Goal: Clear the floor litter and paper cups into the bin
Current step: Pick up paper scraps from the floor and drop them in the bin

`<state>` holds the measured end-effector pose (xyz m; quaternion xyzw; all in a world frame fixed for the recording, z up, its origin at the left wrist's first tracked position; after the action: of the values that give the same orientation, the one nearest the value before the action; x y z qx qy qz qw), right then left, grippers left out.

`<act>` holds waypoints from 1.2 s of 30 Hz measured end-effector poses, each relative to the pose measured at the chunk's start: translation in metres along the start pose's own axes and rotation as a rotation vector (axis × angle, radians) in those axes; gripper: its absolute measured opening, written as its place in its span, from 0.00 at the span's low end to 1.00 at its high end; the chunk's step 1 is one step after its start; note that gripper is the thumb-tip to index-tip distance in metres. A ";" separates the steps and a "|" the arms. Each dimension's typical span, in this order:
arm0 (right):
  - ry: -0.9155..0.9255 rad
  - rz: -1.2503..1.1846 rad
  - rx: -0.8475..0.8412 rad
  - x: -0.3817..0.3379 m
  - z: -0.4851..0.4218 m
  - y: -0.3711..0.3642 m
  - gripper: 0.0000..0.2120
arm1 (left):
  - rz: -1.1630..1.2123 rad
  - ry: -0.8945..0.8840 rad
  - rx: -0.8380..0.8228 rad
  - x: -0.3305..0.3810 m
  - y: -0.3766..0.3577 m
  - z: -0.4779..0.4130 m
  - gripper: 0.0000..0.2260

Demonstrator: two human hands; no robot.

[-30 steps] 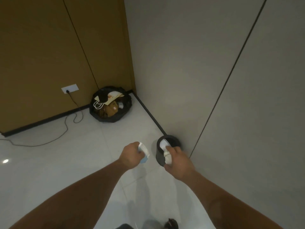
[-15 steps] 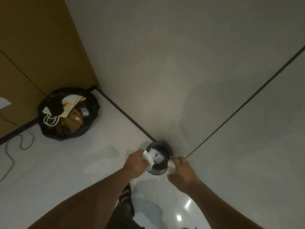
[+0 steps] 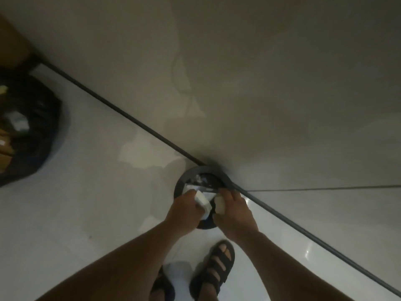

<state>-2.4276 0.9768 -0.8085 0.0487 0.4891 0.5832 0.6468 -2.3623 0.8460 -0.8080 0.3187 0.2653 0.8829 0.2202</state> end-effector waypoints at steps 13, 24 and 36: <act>-0.045 0.046 -0.058 0.066 0.005 -0.050 0.32 | -0.119 0.019 -0.043 -0.055 -0.054 -0.011 0.16; -0.237 -0.048 0.118 -0.011 0.153 0.107 0.35 | -0.447 -0.223 0.025 0.085 0.090 0.112 0.26; -0.549 -0.160 0.365 -0.053 0.433 0.125 0.36 | -0.906 -0.678 -0.287 0.152 0.061 0.314 0.25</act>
<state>-2.2089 1.1936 -0.4756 0.2803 0.3956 0.3984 0.7786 -2.2687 0.9868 -0.4973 0.4052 0.1678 0.5765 0.6894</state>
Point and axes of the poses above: each hand's wrist, its own z-axis away from the middle knuckle, its own y-axis out of the back of the hand, x = y × z, the point moved 10 cm from there along -z, towards the middle knuckle, and after that the axes turned 11 degrees about -z, right-handed, at the moved point
